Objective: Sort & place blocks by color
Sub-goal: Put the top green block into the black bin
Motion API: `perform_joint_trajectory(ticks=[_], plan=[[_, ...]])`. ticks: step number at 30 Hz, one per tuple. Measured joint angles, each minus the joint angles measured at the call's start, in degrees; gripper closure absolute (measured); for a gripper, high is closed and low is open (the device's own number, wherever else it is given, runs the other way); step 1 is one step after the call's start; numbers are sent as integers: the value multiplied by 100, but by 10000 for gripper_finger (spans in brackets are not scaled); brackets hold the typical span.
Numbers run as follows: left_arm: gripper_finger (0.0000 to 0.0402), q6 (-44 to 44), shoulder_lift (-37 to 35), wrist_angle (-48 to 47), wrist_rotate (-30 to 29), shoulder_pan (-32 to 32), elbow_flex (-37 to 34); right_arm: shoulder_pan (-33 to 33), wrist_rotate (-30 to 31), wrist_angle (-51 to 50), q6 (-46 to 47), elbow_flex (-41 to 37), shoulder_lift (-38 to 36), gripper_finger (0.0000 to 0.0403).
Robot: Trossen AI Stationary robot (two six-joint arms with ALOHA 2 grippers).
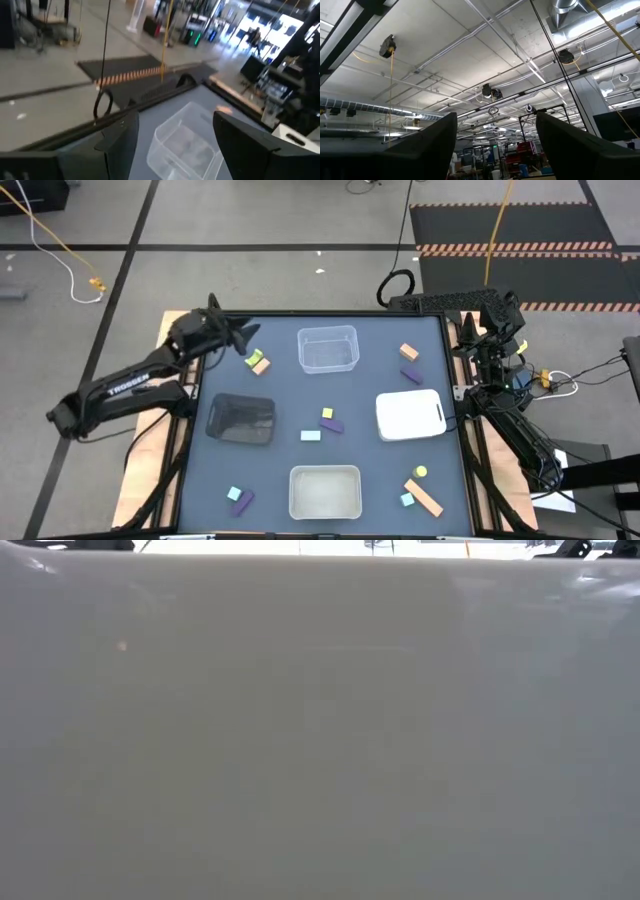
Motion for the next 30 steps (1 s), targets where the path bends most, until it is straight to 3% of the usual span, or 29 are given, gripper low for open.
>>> perform_joint_trajectory(ticks=[12,20,30], plan=[[147,81,1563,-1202,-51,-17,675,0,0,0,1,-1,-1,138],[147,302,2263,-2859,-1163,-192,1141,0,0,1,2,0,0,138],[147,293,2879,-3119,-1588,-519,1147,0,0,0,0,0,-2,138]])
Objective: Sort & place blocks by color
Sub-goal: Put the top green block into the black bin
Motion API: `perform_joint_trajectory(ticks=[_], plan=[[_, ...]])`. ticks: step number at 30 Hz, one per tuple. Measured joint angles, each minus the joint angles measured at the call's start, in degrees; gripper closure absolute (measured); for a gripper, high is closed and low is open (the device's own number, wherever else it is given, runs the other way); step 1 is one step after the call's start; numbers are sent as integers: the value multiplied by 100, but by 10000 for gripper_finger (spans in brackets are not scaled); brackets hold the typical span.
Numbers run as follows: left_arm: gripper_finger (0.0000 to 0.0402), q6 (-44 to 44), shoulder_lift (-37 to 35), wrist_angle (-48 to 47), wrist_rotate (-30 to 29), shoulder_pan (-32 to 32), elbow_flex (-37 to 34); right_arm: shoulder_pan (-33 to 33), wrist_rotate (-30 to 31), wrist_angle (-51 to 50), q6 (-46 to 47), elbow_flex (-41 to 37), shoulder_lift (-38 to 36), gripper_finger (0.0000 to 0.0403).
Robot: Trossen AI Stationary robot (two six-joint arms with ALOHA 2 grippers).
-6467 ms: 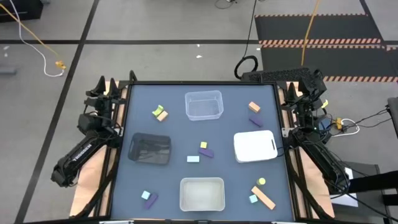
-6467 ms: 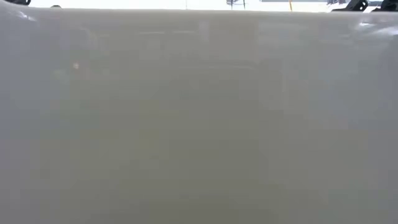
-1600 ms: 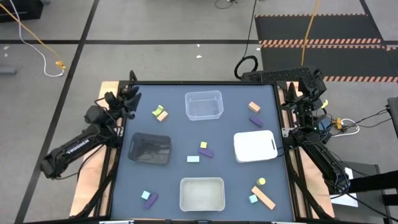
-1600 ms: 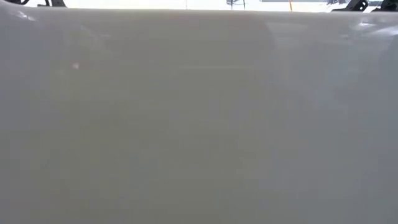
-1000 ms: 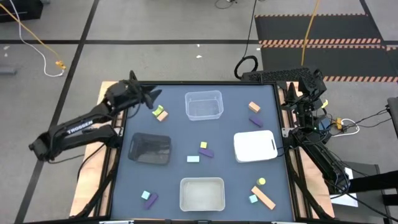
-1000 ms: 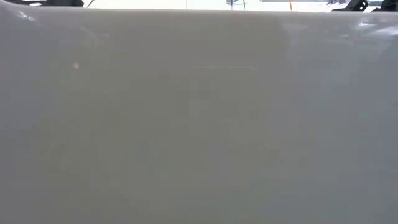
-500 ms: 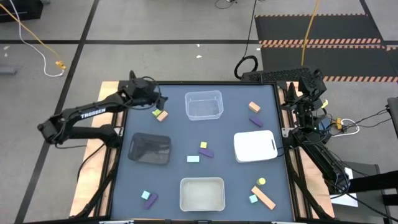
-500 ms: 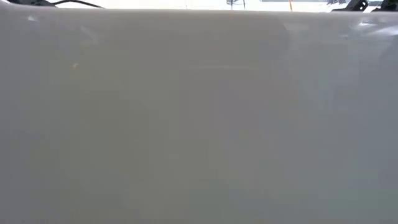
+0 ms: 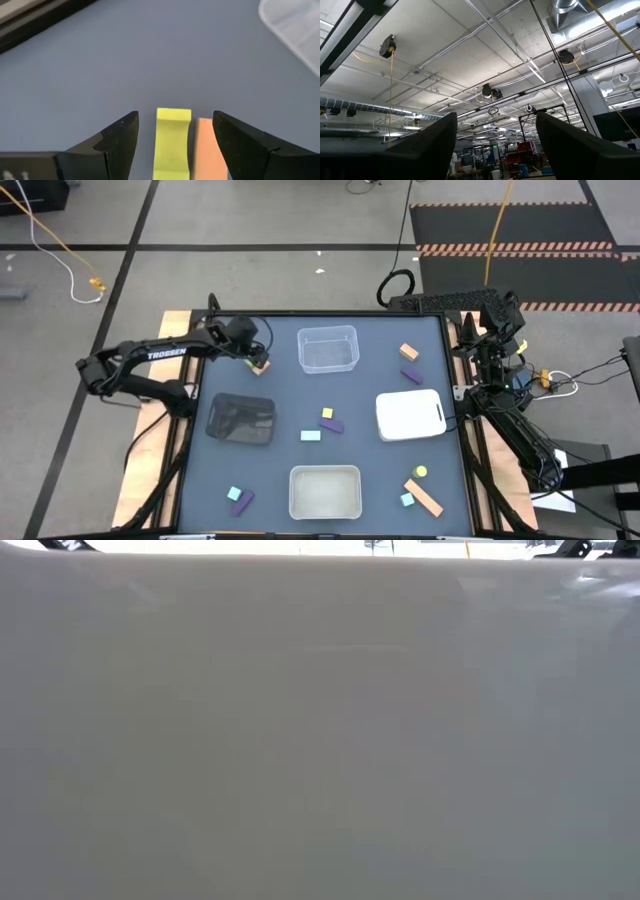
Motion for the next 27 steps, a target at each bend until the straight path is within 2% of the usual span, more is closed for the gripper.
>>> perform_joint_trajectory(ticks=[5,9,17,24,27], plan=[[147,-2,217,29,-147,-160,0,0,0,0,0,-1,2,138],[147,-28,360,198,-533,-277,0,0,0,0,1,0,2,138],[147,-34,666,292,-559,-408,-4,0,0,2,0,-2,2,138],[147,-212,1165,496,-1047,-395,-6,0,0,0,0,0,2,138],[147,-248,1412,765,-1076,-395,-7,0,0,0,0,-1,2,138]])
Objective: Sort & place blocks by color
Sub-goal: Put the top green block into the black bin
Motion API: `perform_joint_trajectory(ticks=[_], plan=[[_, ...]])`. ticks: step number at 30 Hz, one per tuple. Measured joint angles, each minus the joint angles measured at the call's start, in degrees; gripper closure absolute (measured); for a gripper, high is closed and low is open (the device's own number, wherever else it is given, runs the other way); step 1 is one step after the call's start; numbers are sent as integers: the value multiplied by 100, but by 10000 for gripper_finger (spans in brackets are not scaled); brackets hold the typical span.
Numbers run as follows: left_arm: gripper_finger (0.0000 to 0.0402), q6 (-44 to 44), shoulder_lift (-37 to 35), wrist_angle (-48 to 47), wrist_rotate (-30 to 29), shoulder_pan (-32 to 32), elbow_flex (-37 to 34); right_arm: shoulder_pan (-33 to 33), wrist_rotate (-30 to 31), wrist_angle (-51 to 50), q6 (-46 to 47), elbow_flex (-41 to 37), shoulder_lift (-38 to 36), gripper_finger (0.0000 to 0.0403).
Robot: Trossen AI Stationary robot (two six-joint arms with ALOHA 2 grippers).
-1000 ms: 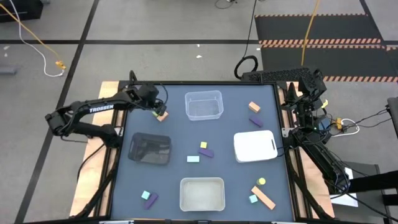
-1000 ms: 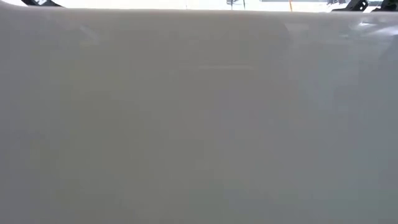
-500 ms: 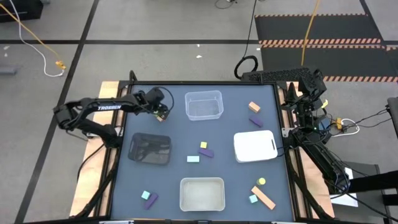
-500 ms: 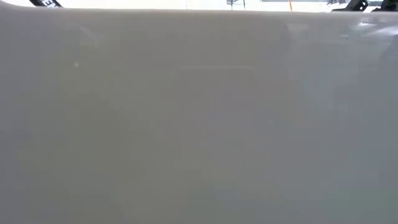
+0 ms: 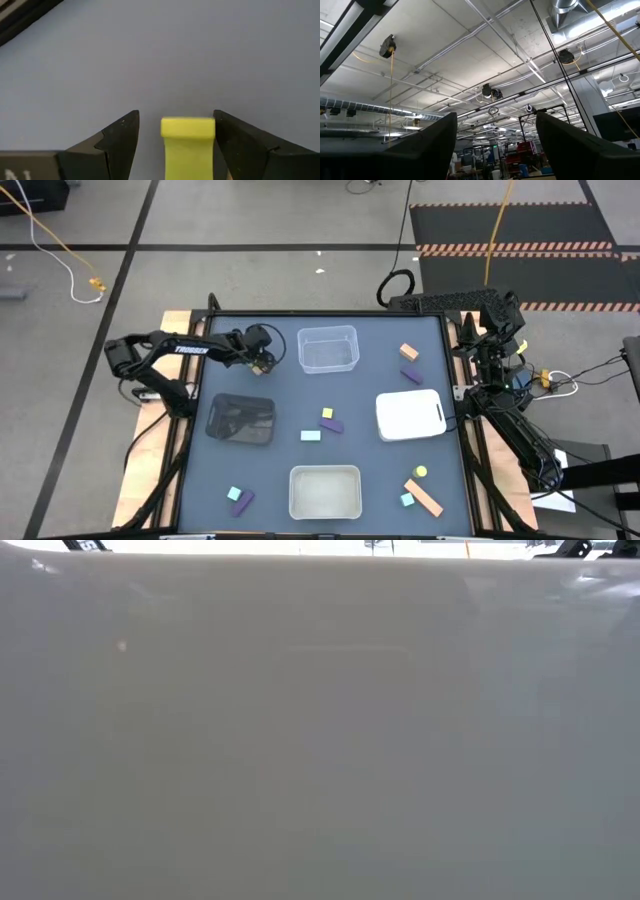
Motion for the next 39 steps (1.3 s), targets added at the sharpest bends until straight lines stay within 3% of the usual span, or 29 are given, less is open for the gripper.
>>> perform_joint_trajectory(ticks=[3,8,20,29,39], plan=[[169,-103,167,103,-32,-10,11,0,0,0,0,1,0,138],[271,-278,226,73,46,-21,21,0,0,2,2,1,-2,138],[269,-286,-626,687,-237,-15,-15,0,0,-22,0,1,-1,138],[269,249,-1547,2731,-184,-539,-10,0,0,-52,0,-1,-2,138],[269,1059,-1706,4694,-175,-1474,-4,0,0,-57,0,1,-2,138]])
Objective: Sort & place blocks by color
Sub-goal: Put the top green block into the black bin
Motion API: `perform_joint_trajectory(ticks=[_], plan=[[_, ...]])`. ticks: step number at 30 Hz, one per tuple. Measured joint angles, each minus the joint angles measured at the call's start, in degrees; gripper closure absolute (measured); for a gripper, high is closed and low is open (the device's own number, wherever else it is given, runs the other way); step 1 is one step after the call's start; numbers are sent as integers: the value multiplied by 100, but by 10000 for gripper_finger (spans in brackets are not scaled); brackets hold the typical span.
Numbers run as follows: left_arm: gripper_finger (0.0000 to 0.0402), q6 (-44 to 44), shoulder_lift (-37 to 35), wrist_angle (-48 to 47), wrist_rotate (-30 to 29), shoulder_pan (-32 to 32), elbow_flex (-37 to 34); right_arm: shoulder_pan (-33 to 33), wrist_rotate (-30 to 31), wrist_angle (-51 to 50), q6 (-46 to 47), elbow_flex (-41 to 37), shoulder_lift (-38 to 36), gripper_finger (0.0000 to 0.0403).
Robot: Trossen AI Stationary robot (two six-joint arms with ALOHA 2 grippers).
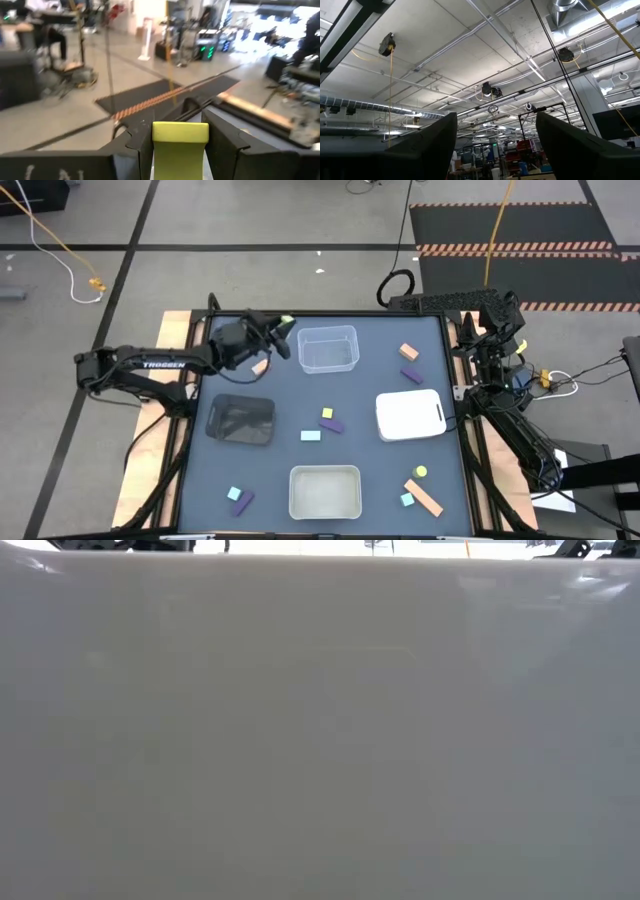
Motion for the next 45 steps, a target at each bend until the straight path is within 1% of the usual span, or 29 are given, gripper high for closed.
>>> perform_joint_trajectory(ticks=[9,11,13,15,22,27,30,32,35,37,42,45], plan=[[269,282,0,1114,9,-666,0,0,0,-2,0,0,0,138],[269,287,0,1254,113,-797,0,0,0,-2,0,0,0,138],[269,236,0,1298,313,-919,1,0,0,-1,0,0,0,138],[269,213,4,1288,393,-1042,1,0,0,-2,2,0,0,138],[269,305,7,1527,396,-1370,2,0,0,13,-33,-2,2,138],[269,319,7,1467,405,-1538,2,0,0,13,0,0,0,138],[269,27,7,1077,451,-1709,4,0,77,10,27,0,2,138],[269,-278,9,737,468,-1857,4,0,309,-24,236,0,0,138],[269,-773,7,67,470,-2098,4,0,432,-50,562,0,0,138],[269,-1266,7,-465,470,-2247,4,0,417,-50,789,0,0,138],[269,-2861,-69,-1979,485,-2632,4,2,-121,-124,1260,0,6,138],[269,-3708,-217,-2716,653,-2830,4,2,-427,-255,1563,0,7,138]])
